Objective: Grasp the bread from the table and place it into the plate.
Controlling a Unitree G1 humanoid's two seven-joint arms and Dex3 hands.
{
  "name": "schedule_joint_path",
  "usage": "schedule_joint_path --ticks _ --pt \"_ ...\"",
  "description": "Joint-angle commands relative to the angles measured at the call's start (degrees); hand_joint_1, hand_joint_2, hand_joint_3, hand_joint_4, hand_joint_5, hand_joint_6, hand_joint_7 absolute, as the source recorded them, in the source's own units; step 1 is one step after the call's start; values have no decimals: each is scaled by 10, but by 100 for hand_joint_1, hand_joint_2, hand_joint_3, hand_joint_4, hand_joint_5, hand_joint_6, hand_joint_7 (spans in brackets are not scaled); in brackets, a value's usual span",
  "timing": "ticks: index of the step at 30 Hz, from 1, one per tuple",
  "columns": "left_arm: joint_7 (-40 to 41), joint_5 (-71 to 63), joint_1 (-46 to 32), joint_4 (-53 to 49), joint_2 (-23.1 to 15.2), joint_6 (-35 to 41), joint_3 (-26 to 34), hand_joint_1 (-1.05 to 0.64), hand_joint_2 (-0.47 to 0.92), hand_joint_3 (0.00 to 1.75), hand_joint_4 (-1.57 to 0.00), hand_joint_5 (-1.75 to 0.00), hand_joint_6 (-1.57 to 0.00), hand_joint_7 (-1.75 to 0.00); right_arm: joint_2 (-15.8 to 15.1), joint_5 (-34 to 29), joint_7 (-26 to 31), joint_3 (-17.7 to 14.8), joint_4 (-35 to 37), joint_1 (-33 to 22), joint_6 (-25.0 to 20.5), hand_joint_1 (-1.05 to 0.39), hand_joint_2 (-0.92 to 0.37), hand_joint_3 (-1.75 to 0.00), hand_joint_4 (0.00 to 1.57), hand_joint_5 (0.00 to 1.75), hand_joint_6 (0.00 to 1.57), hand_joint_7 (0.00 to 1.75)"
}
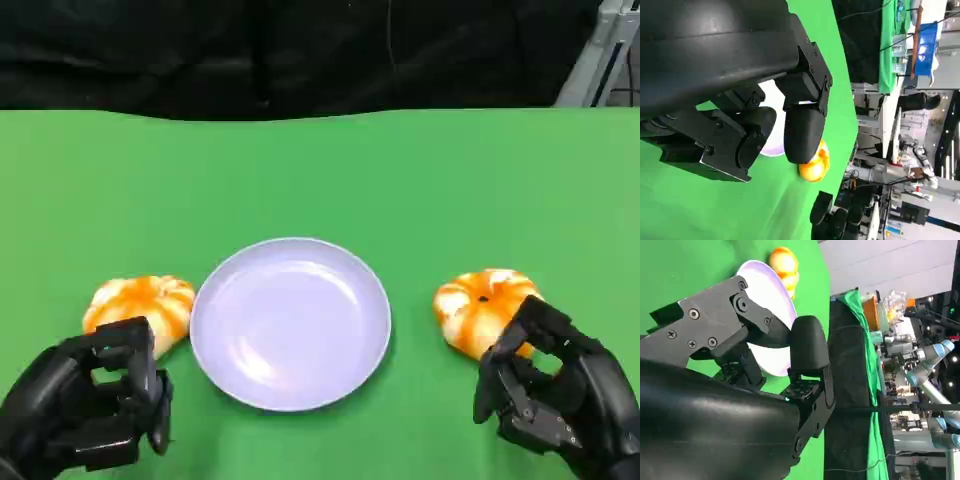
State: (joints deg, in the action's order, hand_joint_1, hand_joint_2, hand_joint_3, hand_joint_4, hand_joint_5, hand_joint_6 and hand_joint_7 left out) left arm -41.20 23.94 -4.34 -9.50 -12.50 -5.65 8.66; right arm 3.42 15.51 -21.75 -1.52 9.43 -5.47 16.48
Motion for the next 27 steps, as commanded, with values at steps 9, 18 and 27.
schedule_joint_path --ticks 9,18,27 --pt "2 0 2 2 -5 -1 3 15 67 123 -92 -175 -79 -175 -5 1 5 -2 -12 -4 0 -13 -63 -105 86 175 62 175" --pt "3 0 1 1 -3 -4 4 15 69 123 -93 -175 -79 -175 -5 5 -4 -4 -2 -1 11 -14 -62 -106 86 175 62 175" --pt "30 -26 -2 7 0 -23 4 15 69 123 -93 -175 -79 -175 -5 5 -5 -5 -2 -1 11 -14 -62 -106 86 175 62 175"
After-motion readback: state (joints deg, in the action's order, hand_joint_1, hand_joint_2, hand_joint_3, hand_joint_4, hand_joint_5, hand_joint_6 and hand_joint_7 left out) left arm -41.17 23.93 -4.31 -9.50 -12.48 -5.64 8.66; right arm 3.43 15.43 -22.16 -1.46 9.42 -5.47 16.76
